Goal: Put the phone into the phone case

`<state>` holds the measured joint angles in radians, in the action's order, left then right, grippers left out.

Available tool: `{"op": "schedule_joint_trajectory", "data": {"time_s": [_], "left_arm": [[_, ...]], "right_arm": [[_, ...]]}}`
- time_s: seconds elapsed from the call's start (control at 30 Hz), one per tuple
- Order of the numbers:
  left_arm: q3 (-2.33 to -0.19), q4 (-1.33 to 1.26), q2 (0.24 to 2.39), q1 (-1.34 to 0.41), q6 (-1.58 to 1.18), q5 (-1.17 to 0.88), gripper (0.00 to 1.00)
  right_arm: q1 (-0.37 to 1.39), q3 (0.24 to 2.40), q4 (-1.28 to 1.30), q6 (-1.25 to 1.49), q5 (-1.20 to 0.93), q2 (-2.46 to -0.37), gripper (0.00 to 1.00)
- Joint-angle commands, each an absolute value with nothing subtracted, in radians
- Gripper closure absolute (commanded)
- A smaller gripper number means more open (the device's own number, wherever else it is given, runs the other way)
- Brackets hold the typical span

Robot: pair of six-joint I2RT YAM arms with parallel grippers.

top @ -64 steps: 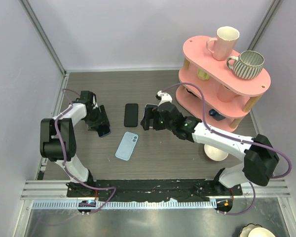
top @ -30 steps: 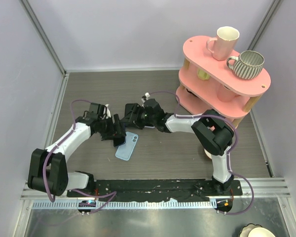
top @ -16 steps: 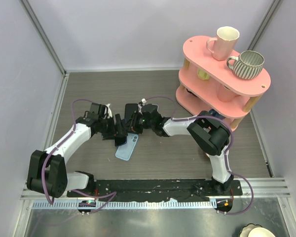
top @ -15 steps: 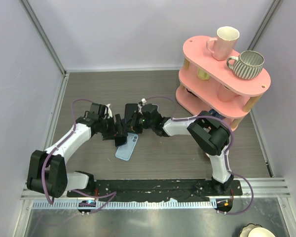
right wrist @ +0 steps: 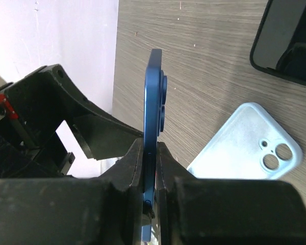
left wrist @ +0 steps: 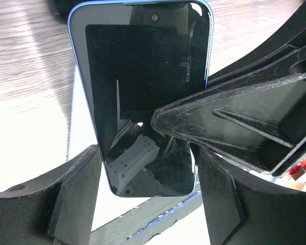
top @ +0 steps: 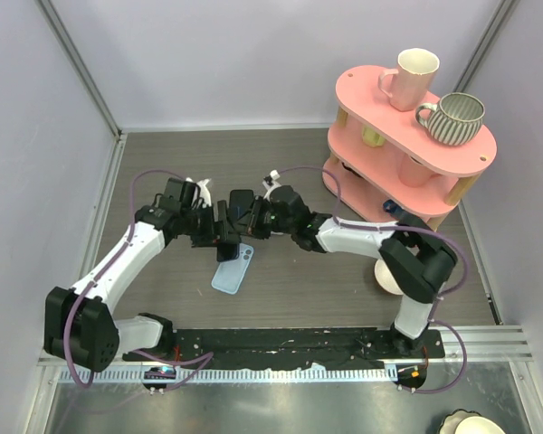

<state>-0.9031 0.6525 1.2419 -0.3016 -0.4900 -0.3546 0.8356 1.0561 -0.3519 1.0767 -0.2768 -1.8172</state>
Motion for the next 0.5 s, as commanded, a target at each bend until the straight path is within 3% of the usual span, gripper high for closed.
{"op": "schedule_joint_trajectory", "data": {"time_s": [0.0, 0.1, 0.13, 0.23, 0.37, 0.47], "left_arm": [[-0.919, 0.73, 1.226, -0.267, -0.446, -0.342, 0.38], [-0.873, 0.619, 1.232, -0.268, -0.451, -0.553, 0.29], [-0.862, 0.595, 1.227, -0.268, -0.454, -0.595, 0.19], [-0.836, 0.531, 1.192, -0.268, -0.465, -0.712, 0.11], [-0.842, 0.561, 1.173, -0.27, -0.453, -0.697, 0.05], [-0.873, 0.673, 1.169, -0.27, -0.431, -0.489, 0.08]], "right_arm": [[0.782, 1.012, -0.157, 0.91, -0.112, -1.643, 0.99], [0.743, 0.993, -0.166, 0.902, -0.129, -1.602, 0.99], [0.738, 0.983, -0.173, 0.905, -0.147, -1.589, 0.99], [0.73, 0.963, -0.21, 0.917, -0.175, -1.574, 0.99], [0.73, 0.948, -0.253, 0.936, -0.196, -1.565, 0.99], [0.727, 0.936, -0.229, 0.919, -0.178, -1.536, 0.99]]}}
